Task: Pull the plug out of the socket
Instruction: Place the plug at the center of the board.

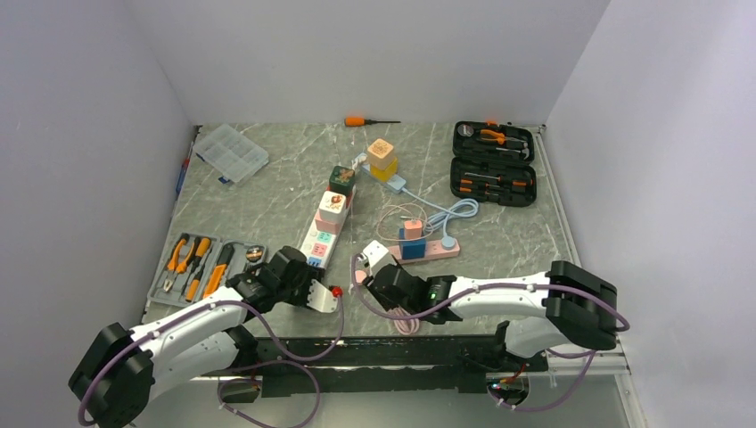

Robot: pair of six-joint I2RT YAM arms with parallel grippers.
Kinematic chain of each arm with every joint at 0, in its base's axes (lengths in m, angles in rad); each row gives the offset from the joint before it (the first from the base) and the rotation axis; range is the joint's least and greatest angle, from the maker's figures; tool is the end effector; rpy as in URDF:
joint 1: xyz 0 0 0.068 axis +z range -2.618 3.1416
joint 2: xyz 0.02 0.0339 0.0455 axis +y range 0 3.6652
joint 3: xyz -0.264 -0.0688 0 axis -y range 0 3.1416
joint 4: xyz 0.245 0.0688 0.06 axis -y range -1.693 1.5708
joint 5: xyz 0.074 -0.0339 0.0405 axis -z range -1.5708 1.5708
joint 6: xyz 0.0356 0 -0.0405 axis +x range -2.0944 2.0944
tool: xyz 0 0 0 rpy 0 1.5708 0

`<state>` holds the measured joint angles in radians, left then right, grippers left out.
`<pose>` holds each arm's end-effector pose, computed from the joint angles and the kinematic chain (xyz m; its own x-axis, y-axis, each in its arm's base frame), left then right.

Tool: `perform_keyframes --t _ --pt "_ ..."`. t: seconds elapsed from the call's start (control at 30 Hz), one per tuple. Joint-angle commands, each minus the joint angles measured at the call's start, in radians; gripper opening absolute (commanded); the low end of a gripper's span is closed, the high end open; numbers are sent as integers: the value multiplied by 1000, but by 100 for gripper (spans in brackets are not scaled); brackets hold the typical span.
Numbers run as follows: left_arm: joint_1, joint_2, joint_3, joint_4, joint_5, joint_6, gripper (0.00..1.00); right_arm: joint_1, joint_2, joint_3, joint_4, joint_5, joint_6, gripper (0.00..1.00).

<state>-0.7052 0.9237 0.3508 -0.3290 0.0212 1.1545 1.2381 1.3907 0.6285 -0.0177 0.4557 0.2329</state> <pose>0.1268 -0.1090 0.1558 0.3603 0.8941 -0.2660 0.8125 -0.1607 0.5604 0.1019 0.2470 0.1729 -0.3958 -0.5108 -0.7632 -0.6734 0.7265 -0.1370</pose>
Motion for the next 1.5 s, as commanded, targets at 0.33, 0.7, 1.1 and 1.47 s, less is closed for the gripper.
perform_keyframes --t 0.33,0.7,1.1,1.47 --pt "6 -6 241 -357 252 -124 87 -95 -342 17 -228 -29 255 75" --pt "0 259 741 -478 418 -289 86 -652 -524 16 -454 -308 526 65" --pt "-77 631 935 -434 413 -167 77 -852 -513 -126 -445 -391 621 40" --pt "-116 763 909 -345 385 -201 73 -1059 -298 -98 -242 -475 581 33"
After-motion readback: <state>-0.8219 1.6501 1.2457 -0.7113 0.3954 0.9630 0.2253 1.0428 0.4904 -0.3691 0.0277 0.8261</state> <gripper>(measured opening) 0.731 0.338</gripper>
